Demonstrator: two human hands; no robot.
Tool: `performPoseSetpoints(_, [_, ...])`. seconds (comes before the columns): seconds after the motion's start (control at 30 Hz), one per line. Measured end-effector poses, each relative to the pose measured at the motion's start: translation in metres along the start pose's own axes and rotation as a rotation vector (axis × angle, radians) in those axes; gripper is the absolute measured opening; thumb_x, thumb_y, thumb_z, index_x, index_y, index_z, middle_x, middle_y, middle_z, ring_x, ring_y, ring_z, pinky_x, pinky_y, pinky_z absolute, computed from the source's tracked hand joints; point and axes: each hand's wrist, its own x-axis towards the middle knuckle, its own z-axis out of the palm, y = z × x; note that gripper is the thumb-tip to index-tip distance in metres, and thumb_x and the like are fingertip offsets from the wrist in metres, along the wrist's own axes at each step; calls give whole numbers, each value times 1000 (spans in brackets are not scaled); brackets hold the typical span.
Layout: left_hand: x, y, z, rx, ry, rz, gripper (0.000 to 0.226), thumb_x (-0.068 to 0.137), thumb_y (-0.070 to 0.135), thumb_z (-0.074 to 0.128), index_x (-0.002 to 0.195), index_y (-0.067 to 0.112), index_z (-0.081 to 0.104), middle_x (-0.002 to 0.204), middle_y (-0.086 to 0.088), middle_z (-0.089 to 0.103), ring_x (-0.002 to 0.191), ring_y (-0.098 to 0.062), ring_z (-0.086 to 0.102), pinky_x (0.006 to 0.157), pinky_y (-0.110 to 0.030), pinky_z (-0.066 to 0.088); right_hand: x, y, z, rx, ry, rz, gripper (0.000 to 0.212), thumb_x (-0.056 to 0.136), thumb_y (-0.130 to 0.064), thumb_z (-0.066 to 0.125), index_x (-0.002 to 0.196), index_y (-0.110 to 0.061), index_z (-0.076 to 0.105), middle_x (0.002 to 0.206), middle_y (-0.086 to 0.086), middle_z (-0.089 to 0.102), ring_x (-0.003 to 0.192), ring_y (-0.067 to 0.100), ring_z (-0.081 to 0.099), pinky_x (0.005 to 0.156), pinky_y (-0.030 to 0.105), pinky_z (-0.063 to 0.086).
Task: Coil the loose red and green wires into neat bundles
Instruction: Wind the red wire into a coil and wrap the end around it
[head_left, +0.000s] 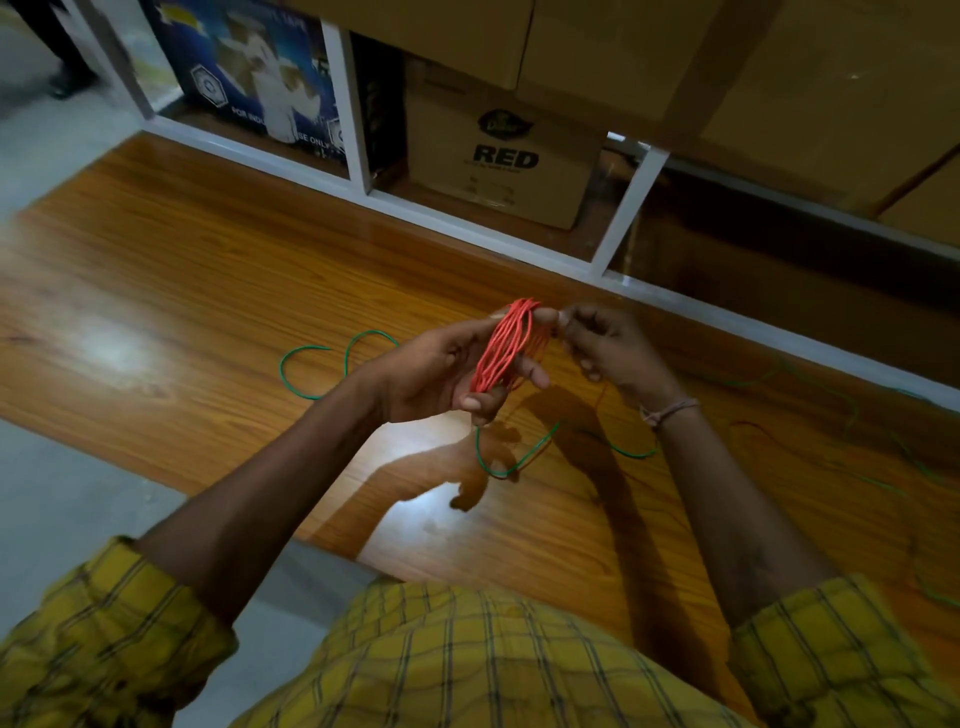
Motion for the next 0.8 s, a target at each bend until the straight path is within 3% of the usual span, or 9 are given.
performPoseSetpoints(0.17, [7, 7, 0, -182, 51, 102, 57, 115, 39, 18, 169, 23, 24, 133, -24, 56, 56, -10, 56, 65, -31, 51, -23, 16, 29, 53, -117, 109, 33, 112, -35, 50, 106, -14, 75, 70, 3, 61, 48, 16, 51, 47, 25, 37])
performPoseSetpoints(0.33, [22, 16, -16, -396, 315, 195, 43, 115, 40, 29, 154, 28, 43, 127, -22, 63, 68, -18, 68, 73, -38, 61, -53, 12, 52, 143, -308, 235, 36, 114, -30, 44, 119, -6, 70, 69, 12, 63, 41, 21, 60, 42, 24, 45])
performPoseSetpoints(0.4, [26, 18, -22, -446, 446, 216, 41, 116, 40, 30, 150, 28, 48, 123, -22, 64, 71, -22, 71, 74, -40, 64, -65, 6, 53, 80, -422, 263, 34, 115, -29, 43, 128, -12, 69, 72, 15, 66, 42, 21, 63, 43, 24, 48])
performPoseSetpoints(0.53, [30, 20, -21, -278, 678, 206, 39, 117, 40, 27, 137, 21, 55, 114, -15, 66, 70, -22, 76, 71, -38, 66, -75, -11, 51, -72, -671, 235, 32, 114, -29, 46, 132, -15, 69, 66, 7, 67, 37, 14, 53, 41, 23, 43])
performPoseSetpoints(0.6, [30, 18, -21, -123, 716, 168, 35, 118, 40, 26, 133, 25, 54, 125, -15, 63, 73, -21, 78, 73, -35, 66, -74, -23, 46, -65, -655, 191, 34, 113, -34, 47, 125, -15, 72, 60, 4, 62, 37, 12, 43, 39, 22, 37])
performPoseSetpoints(0.67, [28, 12, -25, 63, 685, 144, 31, 118, 40, 27, 144, 34, 42, 140, -17, 58, 79, -25, 80, 76, -36, 67, -72, -38, 35, -37, -610, 134, 29, 112, -32, 50, 121, -16, 73, 60, 3, 58, 40, 11, 39, 40, 22, 33])
performPoseSetpoints(0.8, [25, 1, -23, 332, 615, 86, 32, 118, 35, 31, 149, 25, 35, 139, -19, 55, 76, -28, 78, 66, -32, 63, -61, -59, 12, -70, -512, -6, 20, 109, -18, 55, 114, -9, 72, 61, 0, 54, 45, 6, 40, 43, 18, 33])
